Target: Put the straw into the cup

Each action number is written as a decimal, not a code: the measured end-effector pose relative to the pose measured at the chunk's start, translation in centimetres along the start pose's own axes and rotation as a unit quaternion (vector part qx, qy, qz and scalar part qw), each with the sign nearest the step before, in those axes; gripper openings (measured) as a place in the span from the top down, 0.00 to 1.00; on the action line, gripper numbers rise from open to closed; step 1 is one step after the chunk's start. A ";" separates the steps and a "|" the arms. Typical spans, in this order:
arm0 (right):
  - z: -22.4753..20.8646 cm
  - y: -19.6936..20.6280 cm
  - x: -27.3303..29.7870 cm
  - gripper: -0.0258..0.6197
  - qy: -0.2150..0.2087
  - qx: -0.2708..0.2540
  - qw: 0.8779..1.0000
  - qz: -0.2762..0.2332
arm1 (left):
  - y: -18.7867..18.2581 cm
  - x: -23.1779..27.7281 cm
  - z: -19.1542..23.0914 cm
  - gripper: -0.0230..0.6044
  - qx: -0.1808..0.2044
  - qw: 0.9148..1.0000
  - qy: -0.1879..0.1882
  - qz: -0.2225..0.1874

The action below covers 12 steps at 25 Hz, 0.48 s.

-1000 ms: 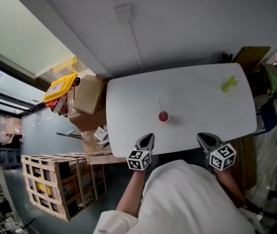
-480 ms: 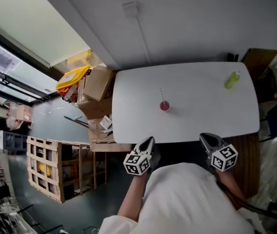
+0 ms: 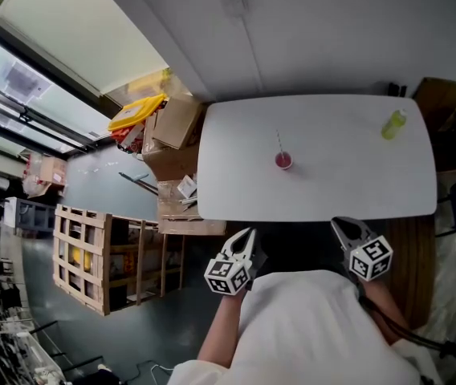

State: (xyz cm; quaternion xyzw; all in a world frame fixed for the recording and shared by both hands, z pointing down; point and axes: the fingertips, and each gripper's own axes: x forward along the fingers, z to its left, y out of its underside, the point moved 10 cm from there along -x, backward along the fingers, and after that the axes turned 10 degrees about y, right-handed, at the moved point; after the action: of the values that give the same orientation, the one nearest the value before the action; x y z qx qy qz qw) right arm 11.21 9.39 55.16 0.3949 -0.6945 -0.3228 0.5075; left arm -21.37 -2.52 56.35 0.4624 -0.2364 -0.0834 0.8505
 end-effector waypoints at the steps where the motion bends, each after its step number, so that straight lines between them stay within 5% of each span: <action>1: 0.2 -0.1 0.1 0.91 0.000 -0.004 1.000 -0.002 | 0.0 -0.2 0.1 0.96 0.004 1.000 0.000 0.002; 12: 2.8 -1.1 0.5 0.91 0.034 0.011 0.999 -0.025 | -2.0 -2.6 2.3 0.96 0.036 0.999 0.027 0.023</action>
State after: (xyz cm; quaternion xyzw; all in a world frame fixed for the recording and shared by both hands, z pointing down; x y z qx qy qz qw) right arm 8.65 8.52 53.67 0.4283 -0.6700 -0.3143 0.5185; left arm -24.55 -4.41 54.89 0.4893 -0.2271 -0.0430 0.8409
